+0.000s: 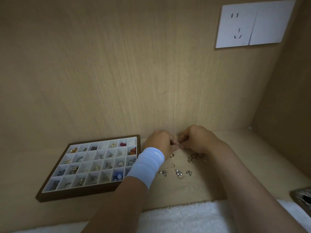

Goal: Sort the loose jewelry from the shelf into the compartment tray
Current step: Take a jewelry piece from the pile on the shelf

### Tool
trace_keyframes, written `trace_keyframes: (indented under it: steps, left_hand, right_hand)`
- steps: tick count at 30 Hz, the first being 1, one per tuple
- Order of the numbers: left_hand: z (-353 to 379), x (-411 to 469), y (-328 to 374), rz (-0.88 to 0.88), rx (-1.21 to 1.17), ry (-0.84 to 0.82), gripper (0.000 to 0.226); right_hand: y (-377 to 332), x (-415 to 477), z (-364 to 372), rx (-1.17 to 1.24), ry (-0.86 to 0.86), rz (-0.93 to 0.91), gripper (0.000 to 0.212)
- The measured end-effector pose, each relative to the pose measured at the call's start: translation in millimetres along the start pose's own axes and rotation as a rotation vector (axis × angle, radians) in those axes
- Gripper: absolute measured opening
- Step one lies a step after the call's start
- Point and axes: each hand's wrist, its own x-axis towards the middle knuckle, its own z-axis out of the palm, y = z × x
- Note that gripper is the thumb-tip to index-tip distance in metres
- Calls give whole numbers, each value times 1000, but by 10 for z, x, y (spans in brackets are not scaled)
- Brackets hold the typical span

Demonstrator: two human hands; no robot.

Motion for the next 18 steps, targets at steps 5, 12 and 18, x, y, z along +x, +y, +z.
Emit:
trace_keyframes:
  steps: [5, 12, 18]
  left_hand:
    - [-35, -24, -5, -18, -21, 5, 8]
    - [-60, -87, -86, -46, 7, -7, 14]
    - [-170, -118, -236, -60, 131, -7, 13]
  right_hand:
    - [-57, 11, 14, -56, 4, -14, 5]
    - [-121, 1, 66, -4, 1, -52, 10]
    - [-151, -27, 52, 66, 28, -68, 12]
